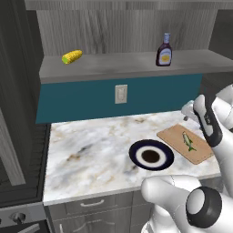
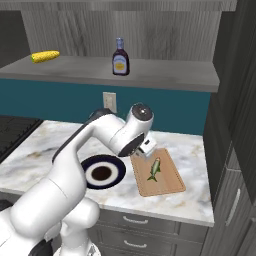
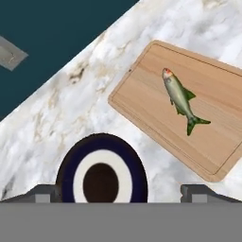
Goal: Pick the fish from the plate and place it on the cutting board. Then pick the condiment bottle from the cabinet and place it next to the cutting board.
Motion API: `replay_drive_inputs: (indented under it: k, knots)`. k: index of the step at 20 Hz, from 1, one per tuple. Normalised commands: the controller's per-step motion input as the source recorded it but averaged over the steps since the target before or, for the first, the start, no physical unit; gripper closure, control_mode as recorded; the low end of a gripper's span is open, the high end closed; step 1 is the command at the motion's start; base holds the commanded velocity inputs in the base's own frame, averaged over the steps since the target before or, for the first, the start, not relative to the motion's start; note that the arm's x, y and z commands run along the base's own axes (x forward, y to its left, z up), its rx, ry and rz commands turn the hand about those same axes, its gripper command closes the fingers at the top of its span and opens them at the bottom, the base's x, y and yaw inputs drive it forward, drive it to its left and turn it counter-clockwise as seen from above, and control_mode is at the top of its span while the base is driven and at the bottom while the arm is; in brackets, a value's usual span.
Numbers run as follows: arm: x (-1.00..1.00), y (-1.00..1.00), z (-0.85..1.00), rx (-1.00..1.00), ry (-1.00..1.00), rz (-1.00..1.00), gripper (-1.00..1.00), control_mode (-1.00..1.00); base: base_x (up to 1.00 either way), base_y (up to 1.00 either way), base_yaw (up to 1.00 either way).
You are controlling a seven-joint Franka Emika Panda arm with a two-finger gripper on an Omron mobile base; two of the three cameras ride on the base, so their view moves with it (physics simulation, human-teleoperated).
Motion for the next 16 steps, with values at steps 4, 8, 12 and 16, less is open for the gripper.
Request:
replay_drive_inputs:
  k: [4, 8, 12, 16]
  knots:
    - [-0.06, 0.15, 0.01, 0.21, 0.00, -0.15, -1.00, -1.00, 0.00, 0.00, 0.00]
    - [0.00, 0.37, 0.05, 0.20, -0.07, -0.18, -1.00, -1.00, 0.00, 0.00, 0.00]
    - [0.00, 0.44, 0.08, 0.18, -0.10, -0.20, -1.00, -1.00, 0.00, 0.00, 0.00]
    - [0.00, 0.38, 0.07, 0.20, -0.07, -0.20, -1.00, -1.00, 0.00, 0.00, 0.00]
